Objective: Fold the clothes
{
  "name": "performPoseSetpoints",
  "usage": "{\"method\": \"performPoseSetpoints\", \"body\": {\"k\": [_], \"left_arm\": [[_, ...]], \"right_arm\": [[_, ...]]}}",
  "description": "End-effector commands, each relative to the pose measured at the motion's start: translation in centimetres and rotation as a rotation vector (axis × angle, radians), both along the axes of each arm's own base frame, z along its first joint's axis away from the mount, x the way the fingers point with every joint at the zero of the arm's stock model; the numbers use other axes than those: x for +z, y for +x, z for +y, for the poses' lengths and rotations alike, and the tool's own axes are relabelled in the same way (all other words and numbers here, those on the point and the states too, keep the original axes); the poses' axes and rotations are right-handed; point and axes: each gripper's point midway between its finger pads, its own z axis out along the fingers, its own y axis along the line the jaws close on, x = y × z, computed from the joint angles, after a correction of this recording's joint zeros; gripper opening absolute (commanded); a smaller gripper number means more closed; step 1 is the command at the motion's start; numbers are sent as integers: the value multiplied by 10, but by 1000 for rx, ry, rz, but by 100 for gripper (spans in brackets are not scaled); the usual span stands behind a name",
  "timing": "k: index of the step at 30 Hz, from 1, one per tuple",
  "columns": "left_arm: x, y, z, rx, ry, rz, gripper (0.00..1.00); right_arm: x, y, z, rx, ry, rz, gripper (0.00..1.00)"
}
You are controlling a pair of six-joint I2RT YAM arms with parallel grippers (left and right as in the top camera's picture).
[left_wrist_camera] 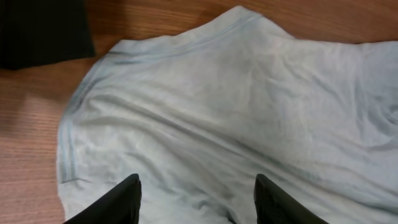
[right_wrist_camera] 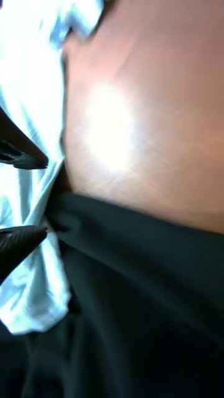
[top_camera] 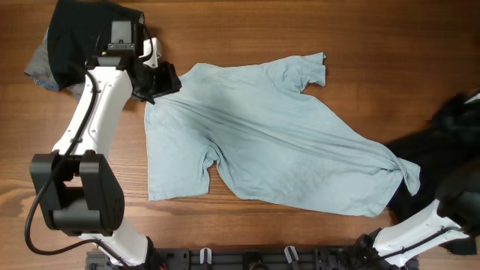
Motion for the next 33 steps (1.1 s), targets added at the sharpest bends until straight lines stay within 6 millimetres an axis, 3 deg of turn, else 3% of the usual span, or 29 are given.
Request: {"method": "performPoseSetpoints", "body": {"k": [1, 4, 8, 13, 15, 18, 21, 22, 25, 26, 29, 33], "left_arm": [[8, 1, -4, -24, -10, -26, 58], [7, -2, -4, -25, -10, -15, 59], [6, -3, -4, -24, -10, -9, 60], [6, -3, -4, -24, -10, -10, 61], [6, -5, -4, -24, -10, 1, 62], [4, -9, -4, -24, -9, 16, 63], [5, -8, -4, -24, -9, 14, 64], [5, -8, -4, -24, -9, 14, 64], [5, -8, -4, -24, -9, 15, 64], [5, -8, -4, -24, -9, 15, 64], [5, -9, -5, -27, -17, 15, 64], [6, -9, -10, -37, -45, 16, 67]], "right_arm": [[-52, -41, 2, -76, -76, 199, 26], [-83, -68, -6, -172, -117, 260, 23], [-95, -77, -33, -287, -152, 218, 16], [-94, -80, -105, -519, -344, 128, 4], [-85, -68, -137, -529, -416, 22, 4], [-56, -40, -176, -410, -532, -123, 5], [-26, -29, -201, -394, -616, -160, 4], [-8, -19, -208, -407, -616, -205, 4], [21, 8, -211, -401, -574, -335, 4], [40, 23, -209, -375, -541, -415, 7], [78, 51, -178, -277, -385, -576, 28], [98, 61, -148, -222, -295, -643, 44]]}}
